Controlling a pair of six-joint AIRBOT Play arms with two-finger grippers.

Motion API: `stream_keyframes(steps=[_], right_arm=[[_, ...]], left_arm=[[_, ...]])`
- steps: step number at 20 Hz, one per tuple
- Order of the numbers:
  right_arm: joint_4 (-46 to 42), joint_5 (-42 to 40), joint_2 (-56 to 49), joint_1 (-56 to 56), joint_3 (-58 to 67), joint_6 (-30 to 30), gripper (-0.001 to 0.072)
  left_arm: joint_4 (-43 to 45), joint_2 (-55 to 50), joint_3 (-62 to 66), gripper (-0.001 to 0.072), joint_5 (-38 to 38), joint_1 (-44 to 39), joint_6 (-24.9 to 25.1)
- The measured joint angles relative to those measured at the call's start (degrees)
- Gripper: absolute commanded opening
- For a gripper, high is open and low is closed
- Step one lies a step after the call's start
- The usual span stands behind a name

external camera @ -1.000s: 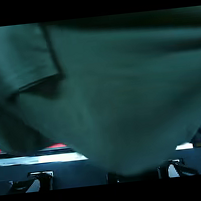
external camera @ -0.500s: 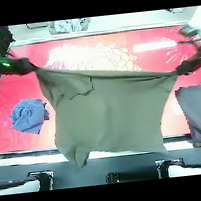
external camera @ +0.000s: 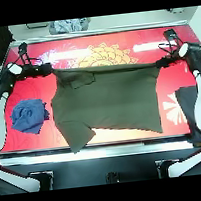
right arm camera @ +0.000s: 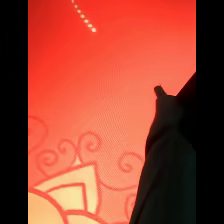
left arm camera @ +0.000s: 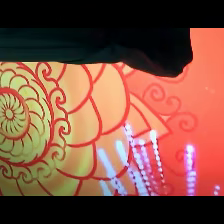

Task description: Fold the shirts.

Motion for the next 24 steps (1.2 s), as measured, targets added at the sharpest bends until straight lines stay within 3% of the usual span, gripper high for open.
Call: stream_keyframes(steps=[5, 11, 16, 17, 18, 19, 21, 24], right_arm=[[1.77, 6.51, -1.14, 0.04, -0.04, 1.14, 0.0047], [2.8, 29.16, 1.55, 0.09, -2.27, -3.67, 0.0048], [5.6, 32.17, 1.86, 0.11, -10.16, -4.63, 0.0049], [6.12, 31.85, 1.88, 0.09, -11.21, -4.61, 0.0108], [6.45, 31.34, 1.92, 0.09, -11.98, -4.61, 0.0355], [6.67, 31.02, 2.1, 0.09, -12.37, -4.59, 0.0555], [7.17, 30.91, 3.1, 0.0, -12.22, -4.66, 0.0611], [7.28, 33.38, 6.29, -1.33, -10.86, -6.36, 0.0611]], left_arm=[[-0.17, -1.51, 0.55, 0.0033, -1.6, 1.14, -0.37], [3.34, -0.76, 0.42, 0.0033, -23.39, 3.93, 1.11], [6.99, -1.64, -2.54, 0.0041, -33.14, 4.37, -0.26], [7.13, -1.92, -2.86, 0.0161, -34.07, 4.35, -0.5], [6.99, -2.08, -3.06, 0.0393, -34.6, 4.35, -0.81], [6.56, -2.25, -3.19, 0.047, -35.12, 4.37, -0.96], [4.68, -2.23, -2.58, 0.047, -36.59, 4.72, -1.25], [2.71, -0.59, -0.33, 0.047, -39.52, 5.84, -1.27]])
